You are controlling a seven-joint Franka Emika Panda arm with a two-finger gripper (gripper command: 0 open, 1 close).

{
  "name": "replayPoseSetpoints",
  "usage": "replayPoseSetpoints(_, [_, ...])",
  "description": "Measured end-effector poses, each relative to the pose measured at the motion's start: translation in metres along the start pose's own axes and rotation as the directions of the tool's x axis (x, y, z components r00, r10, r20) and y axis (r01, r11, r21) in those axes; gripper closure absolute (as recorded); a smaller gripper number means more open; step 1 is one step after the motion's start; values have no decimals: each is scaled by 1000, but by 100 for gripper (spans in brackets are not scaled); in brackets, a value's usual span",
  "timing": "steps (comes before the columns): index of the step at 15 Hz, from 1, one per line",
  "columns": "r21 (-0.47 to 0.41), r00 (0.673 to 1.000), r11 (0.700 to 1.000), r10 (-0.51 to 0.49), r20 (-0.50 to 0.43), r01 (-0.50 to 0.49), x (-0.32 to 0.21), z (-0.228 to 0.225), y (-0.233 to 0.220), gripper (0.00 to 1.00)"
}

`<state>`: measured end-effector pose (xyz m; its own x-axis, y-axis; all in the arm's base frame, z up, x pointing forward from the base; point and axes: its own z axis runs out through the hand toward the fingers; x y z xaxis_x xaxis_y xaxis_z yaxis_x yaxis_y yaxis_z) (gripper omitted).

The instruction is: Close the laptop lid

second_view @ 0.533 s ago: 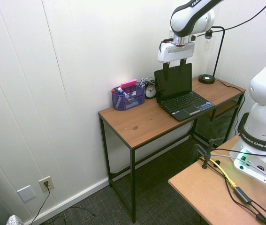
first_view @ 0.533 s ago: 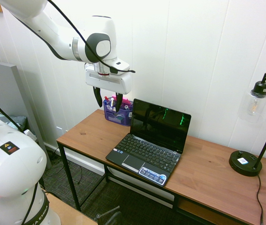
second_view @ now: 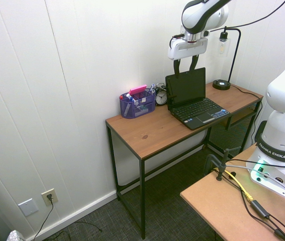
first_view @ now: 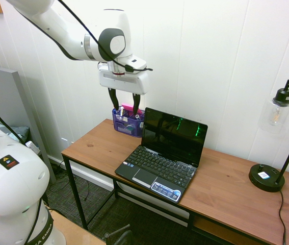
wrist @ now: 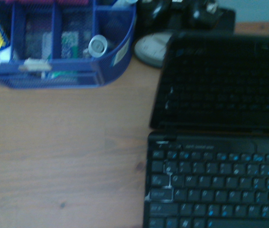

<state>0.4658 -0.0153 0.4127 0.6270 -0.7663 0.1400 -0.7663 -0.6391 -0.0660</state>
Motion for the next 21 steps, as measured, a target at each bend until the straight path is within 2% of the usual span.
replayPoseSetpoints(2, [25,999,999,26,-38,-25,32,-6,-6,0])
replayPoseSetpoints(6, [70,992,994,88,-87,-82,98,15,-19,0])
replayPoseSetpoints(7, [74,991,993,101,-92,-94,110,21,-22,100])
replayPoseSetpoints(14, [69,982,986,160,-102,-153,169,64,-36,100])
replayPoseSetpoints(21, [35,981,983,183,-71,-181,181,101,-39,100])
